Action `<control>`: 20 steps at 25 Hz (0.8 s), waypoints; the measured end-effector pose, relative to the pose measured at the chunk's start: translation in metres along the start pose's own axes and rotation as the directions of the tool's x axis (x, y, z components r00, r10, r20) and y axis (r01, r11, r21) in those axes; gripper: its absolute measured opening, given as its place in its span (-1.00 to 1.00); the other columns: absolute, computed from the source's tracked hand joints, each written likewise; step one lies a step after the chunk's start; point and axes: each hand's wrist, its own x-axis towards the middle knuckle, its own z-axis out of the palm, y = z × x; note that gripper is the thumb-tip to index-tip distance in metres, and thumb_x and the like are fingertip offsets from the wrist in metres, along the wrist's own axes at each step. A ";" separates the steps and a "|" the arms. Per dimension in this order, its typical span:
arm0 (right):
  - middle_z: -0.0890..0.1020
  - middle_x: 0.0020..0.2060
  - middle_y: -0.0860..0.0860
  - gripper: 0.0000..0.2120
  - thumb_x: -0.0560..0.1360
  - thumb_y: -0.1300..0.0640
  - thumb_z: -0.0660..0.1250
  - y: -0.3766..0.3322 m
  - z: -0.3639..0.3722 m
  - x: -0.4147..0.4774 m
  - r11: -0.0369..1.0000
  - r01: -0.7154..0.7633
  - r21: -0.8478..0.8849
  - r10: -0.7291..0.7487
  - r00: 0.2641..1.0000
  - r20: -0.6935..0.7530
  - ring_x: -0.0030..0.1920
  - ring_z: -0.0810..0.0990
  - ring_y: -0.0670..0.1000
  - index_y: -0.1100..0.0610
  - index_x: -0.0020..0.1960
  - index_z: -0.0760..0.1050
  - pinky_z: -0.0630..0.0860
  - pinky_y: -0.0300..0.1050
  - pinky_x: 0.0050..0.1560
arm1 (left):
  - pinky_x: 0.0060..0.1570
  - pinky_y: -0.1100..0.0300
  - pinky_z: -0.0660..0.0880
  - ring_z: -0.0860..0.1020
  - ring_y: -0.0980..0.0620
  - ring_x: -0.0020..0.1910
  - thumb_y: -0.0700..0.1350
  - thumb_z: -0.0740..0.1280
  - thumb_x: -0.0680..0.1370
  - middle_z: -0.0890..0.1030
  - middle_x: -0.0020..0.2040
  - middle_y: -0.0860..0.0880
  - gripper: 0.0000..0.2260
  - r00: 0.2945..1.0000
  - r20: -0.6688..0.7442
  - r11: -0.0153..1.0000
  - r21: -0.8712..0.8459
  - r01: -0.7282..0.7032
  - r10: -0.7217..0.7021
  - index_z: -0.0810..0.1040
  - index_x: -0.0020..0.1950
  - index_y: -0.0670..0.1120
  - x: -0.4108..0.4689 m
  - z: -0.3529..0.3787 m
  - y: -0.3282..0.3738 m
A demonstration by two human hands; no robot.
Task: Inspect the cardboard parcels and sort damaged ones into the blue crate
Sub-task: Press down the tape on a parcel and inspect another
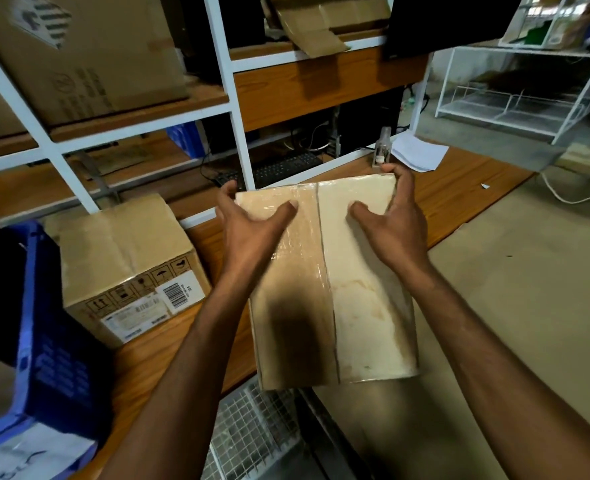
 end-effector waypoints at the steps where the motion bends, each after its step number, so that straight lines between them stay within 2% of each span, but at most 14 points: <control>1: 0.59 0.11 -0.12 -0.40 0.47 -0.04 0.48 -0.001 0.002 0.000 1.000 0.014 -0.018 -0.015 1.000 -0.025 -0.01 0.59 -0.07 -0.14 0.42 0.29 0.38 -0.37 -0.21 | -0.17 0.48 0.47 0.52 0.14 0.10 0.06 0.57 0.48 0.44 0.23 0.06 -0.25 0.998 0.005 0.997 -0.027 0.069 -0.069 0.15 0.46 0.09 -0.002 0.001 -0.001; 2: 0.59 0.11 -0.12 -0.38 0.46 -0.04 0.49 -0.003 0.003 0.001 0.999 0.022 -0.030 -0.023 0.999 -0.036 0.00 0.59 -0.06 -0.12 0.43 0.29 0.36 -0.40 -0.23 | -0.25 0.50 0.44 0.54 0.15 0.04 0.07 0.57 0.48 0.45 0.17 0.07 -0.25 0.995 -0.003 0.994 -0.041 0.099 -0.099 0.12 0.45 0.07 -0.002 0.003 -0.001; 3: 0.58 0.14 -0.11 -0.36 0.47 -0.05 0.48 -0.002 0.002 0.002 0.999 0.025 -0.046 -0.026 0.999 -0.027 0.03 0.60 -0.04 -0.10 0.45 0.26 0.37 -0.38 -0.22 | -0.23 0.46 0.43 0.55 0.13 0.05 0.10 0.57 0.46 0.47 0.19 0.05 -0.23 0.995 -0.016 0.995 -0.033 0.097 -0.097 0.12 0.43 0.06 -0.002 0.005 -0.001; 7: 0.38 0.47 -0.03 -0.05 0.40 -0.15 0.55 0.001 -0.003 -0.003 0.994 -0.010 -0.113 0.016 0.999 0.050 0.21 0.49 0.01 -0.10 0.58 0.03 0.43 -0.15 -0.04 | 0.20 0.11 0.49 0.43 -0.03 0.34 0.20 0.61 0.30 0.35 0.40 -0.04 -0.05 0.998 0.020 0.997 0.059 0.050 -0.051 0.06 0.48 0.14 -0.004 0.007 -0.007; 10: 0.41 0.45 -0.02 0.04 0.36 -0.16 0.59 -0.001 0.003 -0.011 0.986 0.011 -0.167 -0.014 1.000 -0.014 0.13 0.50 -0.03 -0.06 0.60 0.00 0.40 -0.23 -0.15 | 0.42 -0.05 0.38 0.29 -0.10 0.49 0.22 0.59 0.34 0.23 0.51 -0.06 0.03 0.999 -0.037 0.980 0.200 0.006 0.001 0.01 0.59 0.03 -0.010 0.008 -0.006; 12: 0.39 0.48 0.00 0.11 0.36 -0.17 0.60 -0.001 0.000 -0.010 0.989 -0.013 -0.149 0.014 1.000 0.003 0.13 0.50 -0.03 -0.03 0.62 -0.09 0.44 -0.22 -0.06 | 0.51 -0.10 0.26 0.17 -0.11 0.57 0.24 0.59 0.37 0.12 0.59 -0.05 0.10 1.000 -0.004 0.968 0.251 -0.008 0.010 -0.06 0.64 -0.03 -0.014 0.007 -0.002; 14: 0.35 0.52 0.02 0.18 0.34 -0.19 0.61 -0.001 -0.007 -0.011 0.985 -0.058 -0.161 0.068 0.996 0.060 0.18 0.47 -0.03 -0.03 0.62 -0.15 0.45 -0.13 0.06 | 0.52 -0.12 0.20 0.09 -0.13 0.61 0.27 0.59 0.35 0.04 0.64 -0.03 0.18 0.999 0.039 0.956 0.293 -0.032 0.022 -0.13 0.67 -0.04 -0.021 0.009 -0.002; 17: 0.46 0.44 -0.01 0.11 0.29 -0.26 0.61 0.001 -0.002 -0.024 0.981 -0.043 -0.191 0.038 0.999 -0.028 0.26 0.51 0.01 -0.04 0.59 0.01 0.50 -0.08 0.14 | 0.45 -0.05 0.26 0.16 -0.13 0.59 0.30 0.59 0.34 0.10 0.62 -0.04 0.16 0.998 -0.023 0.955 0.292 -0.056 0.065 -0.07 0.67 -0.01 -0.029 0.012 -0.009; 18: 0.48 0.40 -0.03 0.08 0.30 -0.28 0.61 0.004 0.000 -0.028 0.984 -0.033 -0.176 0.025 0.999 -0.048 0.26 0.52 0.00 -0.05 0.58 0.06 0.52 -0.08 0.16 | 0.44 -0.03 0.27 0.20 -0.12 0.57 0.29 0.59 0.35 0.14 0.61 -0.04 0.12 0.996 -0.027 0.964 0.256 -0.071 0.080 -0.04 0.67 0.01 -0.030 0.010 -0.012; 20: 0.52 0.34 -0.13 -0.04 0.37 -0.24 0.58 0.012 -0.004 -0.026 0.997 -0.042 -0.061 0.043 0.999 0.014 0.22 0.53 -0.10 -0.06 0.58 0.13 0.51 -0.09 0.20 | 0.44 -0.02 0.34 0.29 -0.05 0.53 0.20 0.57 0.43 0.24 0.58 0.01 -0.01 0.997 -0.003 0.994 0.084 -0.071 0.071 0.02 0.66 0.09 -0.026 0.004 -0.021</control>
